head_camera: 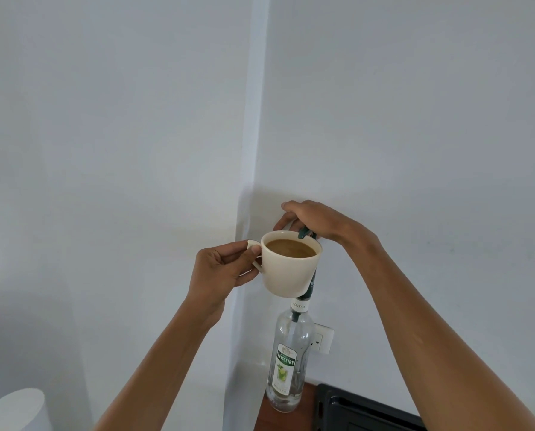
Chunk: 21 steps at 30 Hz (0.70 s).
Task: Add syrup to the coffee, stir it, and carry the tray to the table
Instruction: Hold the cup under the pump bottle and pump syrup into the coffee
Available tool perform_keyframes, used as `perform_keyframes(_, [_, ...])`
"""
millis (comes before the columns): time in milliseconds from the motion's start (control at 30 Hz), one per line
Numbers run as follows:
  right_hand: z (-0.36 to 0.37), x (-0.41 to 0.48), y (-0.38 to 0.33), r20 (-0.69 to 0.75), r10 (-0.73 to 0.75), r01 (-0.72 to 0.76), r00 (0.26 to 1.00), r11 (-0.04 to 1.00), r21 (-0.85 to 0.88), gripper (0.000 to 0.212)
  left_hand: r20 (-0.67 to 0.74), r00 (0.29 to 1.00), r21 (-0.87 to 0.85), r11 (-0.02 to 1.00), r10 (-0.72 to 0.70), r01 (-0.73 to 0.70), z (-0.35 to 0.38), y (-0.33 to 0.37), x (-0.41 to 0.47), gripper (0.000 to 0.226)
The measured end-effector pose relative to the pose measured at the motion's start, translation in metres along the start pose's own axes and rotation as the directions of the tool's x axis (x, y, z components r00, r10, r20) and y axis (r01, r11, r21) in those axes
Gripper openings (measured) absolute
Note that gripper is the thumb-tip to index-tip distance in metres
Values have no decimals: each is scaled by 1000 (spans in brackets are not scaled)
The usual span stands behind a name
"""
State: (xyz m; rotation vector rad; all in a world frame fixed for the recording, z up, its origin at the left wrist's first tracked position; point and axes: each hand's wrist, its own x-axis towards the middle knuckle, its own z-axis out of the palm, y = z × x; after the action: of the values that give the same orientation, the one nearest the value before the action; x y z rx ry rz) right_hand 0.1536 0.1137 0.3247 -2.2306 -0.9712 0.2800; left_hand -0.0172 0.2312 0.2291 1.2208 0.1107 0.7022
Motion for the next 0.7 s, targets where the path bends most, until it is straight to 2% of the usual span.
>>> perform_keyframes(367, [3,2,2,-26,-5,5,1000,1000,-16,54,3,1000,-19,1000,15,-15,1,0,2,20])
perform_keyframes(700, [3,1,3,-19,0,0,1000,1000,0,55,18,1000,-41,999,10,-10,2,-1,2,13])
